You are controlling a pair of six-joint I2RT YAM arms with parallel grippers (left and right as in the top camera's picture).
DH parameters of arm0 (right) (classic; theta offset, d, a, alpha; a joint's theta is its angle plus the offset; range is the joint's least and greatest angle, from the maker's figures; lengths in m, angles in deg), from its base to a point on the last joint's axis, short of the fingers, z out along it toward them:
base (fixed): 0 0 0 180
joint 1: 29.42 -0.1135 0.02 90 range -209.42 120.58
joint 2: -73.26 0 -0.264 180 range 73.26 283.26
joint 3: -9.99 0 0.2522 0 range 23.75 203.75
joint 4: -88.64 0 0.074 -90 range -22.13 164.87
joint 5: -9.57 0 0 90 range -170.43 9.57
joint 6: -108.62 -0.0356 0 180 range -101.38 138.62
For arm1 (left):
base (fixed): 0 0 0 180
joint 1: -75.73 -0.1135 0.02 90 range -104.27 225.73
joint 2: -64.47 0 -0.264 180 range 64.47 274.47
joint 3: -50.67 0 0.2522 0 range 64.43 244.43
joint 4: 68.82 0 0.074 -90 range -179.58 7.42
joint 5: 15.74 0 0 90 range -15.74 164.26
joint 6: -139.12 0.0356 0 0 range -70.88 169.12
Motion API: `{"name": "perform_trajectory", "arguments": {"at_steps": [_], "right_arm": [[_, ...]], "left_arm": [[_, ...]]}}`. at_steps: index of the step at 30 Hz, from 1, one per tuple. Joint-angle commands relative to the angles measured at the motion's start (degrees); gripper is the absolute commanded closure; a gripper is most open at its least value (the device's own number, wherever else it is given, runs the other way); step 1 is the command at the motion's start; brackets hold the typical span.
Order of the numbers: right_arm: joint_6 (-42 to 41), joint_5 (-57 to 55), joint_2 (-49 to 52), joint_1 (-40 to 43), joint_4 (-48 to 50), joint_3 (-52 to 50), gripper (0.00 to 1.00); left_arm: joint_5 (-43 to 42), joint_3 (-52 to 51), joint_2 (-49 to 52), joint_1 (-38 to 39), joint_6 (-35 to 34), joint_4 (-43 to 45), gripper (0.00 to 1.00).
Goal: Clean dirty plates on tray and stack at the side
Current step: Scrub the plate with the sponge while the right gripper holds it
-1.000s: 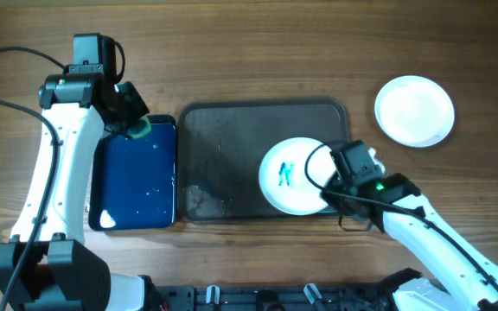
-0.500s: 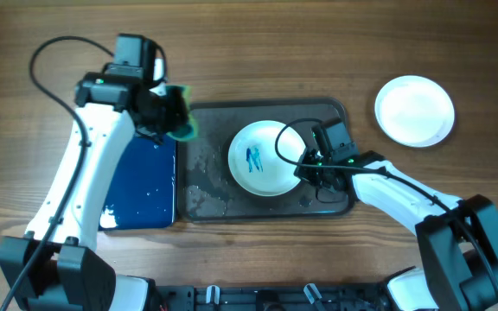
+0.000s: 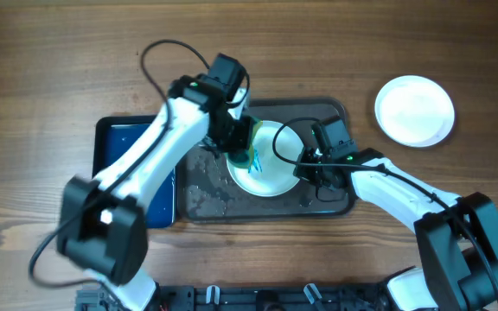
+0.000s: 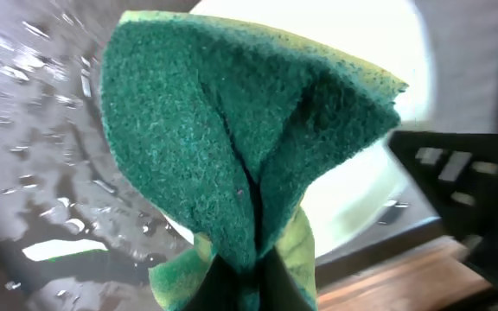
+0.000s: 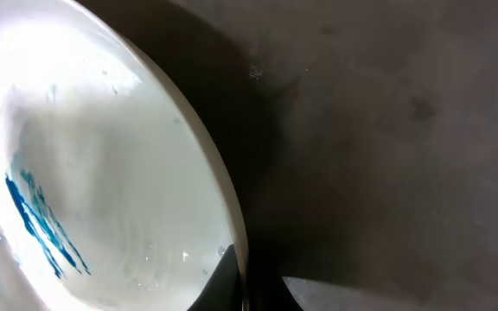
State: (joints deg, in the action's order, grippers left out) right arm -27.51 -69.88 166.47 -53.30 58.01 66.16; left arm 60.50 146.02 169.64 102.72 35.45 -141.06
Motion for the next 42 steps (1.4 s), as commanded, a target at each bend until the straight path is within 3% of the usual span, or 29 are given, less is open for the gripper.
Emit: {"name": "perform_trajectory", "arguments": {"at_steps": [1,8,10,14,16,19,28,31,36,42], "right_arm": [[1.01,0.55,1.81,-0.13,-1.44,0.04,0.95],[0.94,0.55,1.81,-0.13,-3.08,0.15,0.95],[0.96,0.52,1.81,-0.13,-3.32,0.15,0.95],[0.94,0.76,1.81,-0.13,-3.72,0.15,0.96],[0.94,0.76,1.81,-0.13,-3.80,0.15,0.95],[0.94,0.76,1.81,-0.13,-3.87,0.15,0.95],[0.94,0.72,1.81,-0.13,-4.68,0.15,0.95],[0.96,0.70,1.81,-0.13,-4.96,0.15,0.95],[0.96,0.72,1.81,-0.13,-5.09,0.15,0.96],[1.01,0.68,1.81,-0.13,-5.53,0.15,0.95]], "left_arm": [[-5.62,0.04,5.88,1.18,3.06,2.01,0.96],[-18.10,0.02,14.14,4.17,2.95,9.77,0.96],[-18.18,0.02,16.26,5.33,2.95,11.02,0.96],[-2.38,0.02,17.79,4.98,-3.52,9.75,0.96],[8.94,0.02,17.79,3.41,-8.46,6.29,0.96],[19.37,0.02,17.79,0.68,-11.54,1.62,0.96],[33.46,0.02,17.79,-0.83,-20.70,-3.87,0.96],[26.38,0.02,17.79,0.04,-15.06,-3.17,0.96],[-7.50,0.02,17.79,5.14,5.16,1.75,0.96],[-23.23,0.02,17.79,10.49,6.01,8.20,0.96]]}}
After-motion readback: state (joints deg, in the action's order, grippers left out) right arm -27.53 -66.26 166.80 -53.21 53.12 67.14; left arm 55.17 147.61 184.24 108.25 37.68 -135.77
